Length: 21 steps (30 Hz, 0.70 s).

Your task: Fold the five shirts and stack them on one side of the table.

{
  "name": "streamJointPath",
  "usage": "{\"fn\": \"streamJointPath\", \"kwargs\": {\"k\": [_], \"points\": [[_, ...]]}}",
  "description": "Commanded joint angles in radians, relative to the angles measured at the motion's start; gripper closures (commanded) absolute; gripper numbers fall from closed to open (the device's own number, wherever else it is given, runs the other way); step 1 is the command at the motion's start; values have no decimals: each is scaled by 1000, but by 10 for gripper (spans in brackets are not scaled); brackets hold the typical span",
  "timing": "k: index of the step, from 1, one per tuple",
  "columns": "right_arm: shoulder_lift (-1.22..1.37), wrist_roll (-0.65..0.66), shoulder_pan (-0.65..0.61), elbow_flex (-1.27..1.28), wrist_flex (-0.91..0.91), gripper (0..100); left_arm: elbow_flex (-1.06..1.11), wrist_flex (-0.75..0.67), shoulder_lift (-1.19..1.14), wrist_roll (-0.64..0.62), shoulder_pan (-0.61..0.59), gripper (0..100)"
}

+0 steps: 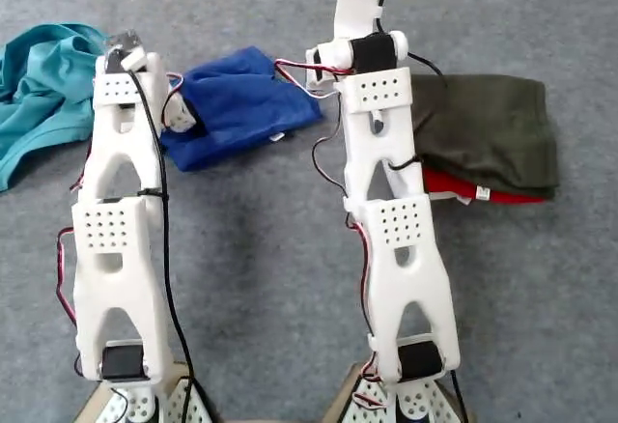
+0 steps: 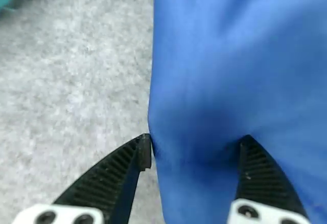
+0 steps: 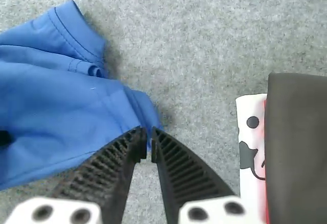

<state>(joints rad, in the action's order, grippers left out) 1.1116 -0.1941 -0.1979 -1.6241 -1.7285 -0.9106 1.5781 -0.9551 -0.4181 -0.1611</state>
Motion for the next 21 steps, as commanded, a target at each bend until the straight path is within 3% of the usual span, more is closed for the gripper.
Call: {"fn": "streamJointPath", "kwargs": {"k": [1,11,18,21], "points": [[-64,9,14,-38,-2,970,-4,-21,-29,-64,-4,716],[-65,9,15,-45,-3,970,-27,-52,-66,-155,59,804],[-70,9,17,-47,-18,970,-71,-83,-68,-20,110,969],[-70,9,28,-47,-26,970,-77,-41,-64,58,147,973]]}}
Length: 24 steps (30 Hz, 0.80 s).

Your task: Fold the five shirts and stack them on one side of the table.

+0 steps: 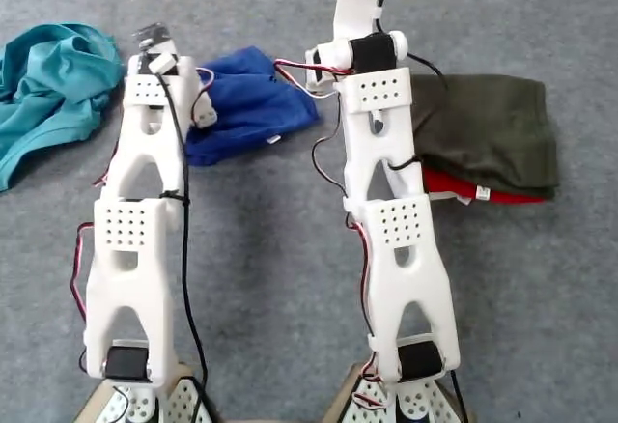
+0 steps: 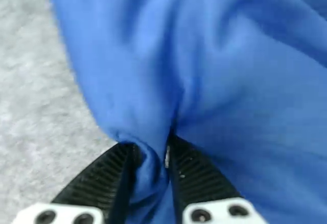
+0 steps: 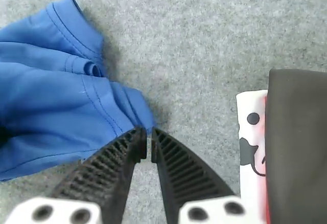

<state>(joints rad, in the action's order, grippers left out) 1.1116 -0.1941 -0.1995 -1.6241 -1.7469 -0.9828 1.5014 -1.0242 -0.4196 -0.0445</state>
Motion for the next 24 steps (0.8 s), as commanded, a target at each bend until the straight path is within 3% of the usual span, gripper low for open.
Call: {"fn": "streamJointPath", "kwargs": {"k": [1,10,15,19,24], "points": [[-70,8,35,-47,-8,970,-5,55,5,74,38,973],[-125,8,81,-42,-14,970,-70,247,32,252,2,973],[-140,5,83,-38,-14,970,-71,262,137,331,-51,974],[-140,3,83,-39,-14,971,145,262,288,405,-87,974],[-140,2,78,-41,-14,971,587,206,535,520,-136,974]]}}
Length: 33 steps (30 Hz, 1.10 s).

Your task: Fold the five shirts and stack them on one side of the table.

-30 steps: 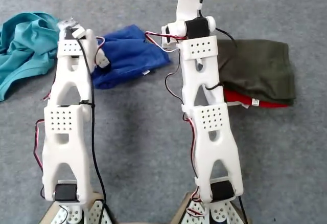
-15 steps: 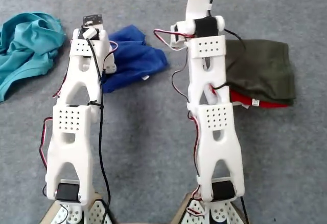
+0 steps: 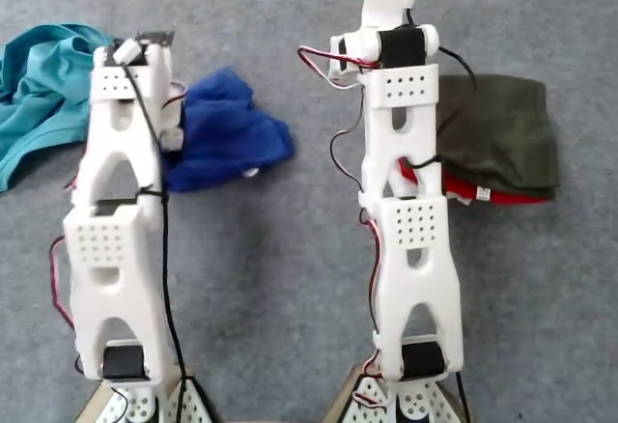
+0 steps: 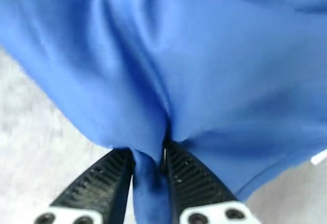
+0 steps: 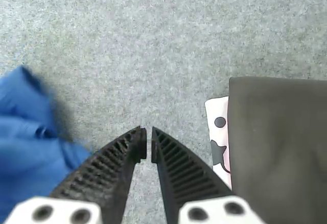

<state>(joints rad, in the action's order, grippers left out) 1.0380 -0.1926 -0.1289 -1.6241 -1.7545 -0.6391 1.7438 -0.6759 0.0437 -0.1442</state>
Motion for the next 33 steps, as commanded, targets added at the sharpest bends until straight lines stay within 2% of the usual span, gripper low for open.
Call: {"fn": "streamJointPath", "kwargs": {"k": [1,8,12,14,18,24,28,33], "points": [[-67,0,6,-41,-6,971,340,-72,245,74,-53,974],[-70,8,-2,-38,-12,970,1118,-358,747,219,-194,974],[-70,84,-51,-38,-12,970,1377,-419,1000,236,-303,970],[-81,118,-92,-35,-12,969,1409,-397,1092,261,-357,913],[-108,167,-192,-35,-12,958,1385,-308,1195,204,-481,702],[-140,183,-371,157,-12,827,1325,-201,1255,112,-657,716],[-191,189,-514,355,-12,825,1299,-201,1264,51,-840,715],[-259,265,-626,552,-12,825,1308,-249,1261,48,-978,715]]}}
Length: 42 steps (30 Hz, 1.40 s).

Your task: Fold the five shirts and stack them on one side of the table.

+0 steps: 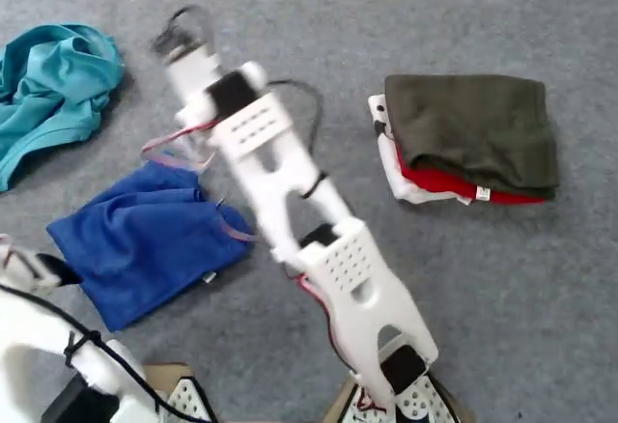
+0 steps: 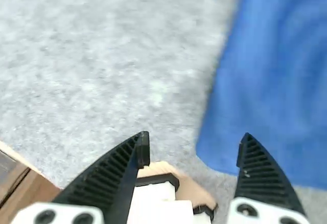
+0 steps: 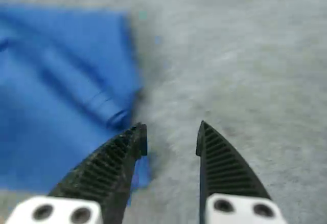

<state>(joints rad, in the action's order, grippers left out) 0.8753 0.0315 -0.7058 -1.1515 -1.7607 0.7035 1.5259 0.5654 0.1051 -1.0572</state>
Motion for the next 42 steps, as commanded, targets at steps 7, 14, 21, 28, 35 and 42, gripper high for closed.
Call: {"fn": "streamJointPath", "kwargs": {"k": [7,14,21,28,35,42], "points": [[-97,161,-68,179,0,825,19,-129,18,-12,-97,715],[-93,221,-74,124,18,825,25,-146,17,-14,-96,715],[-47,290,-126,119,94,825,24,-146,17,-14,-96,715],[28,298,-129,117,167,825,24,-146,17,-14,-97,715],[65,298,-126,117,172,829,25,-146,17,-14,-97,715],[73,298,-95,84,198,953,25,-146,17,-14,-97,715]]}}
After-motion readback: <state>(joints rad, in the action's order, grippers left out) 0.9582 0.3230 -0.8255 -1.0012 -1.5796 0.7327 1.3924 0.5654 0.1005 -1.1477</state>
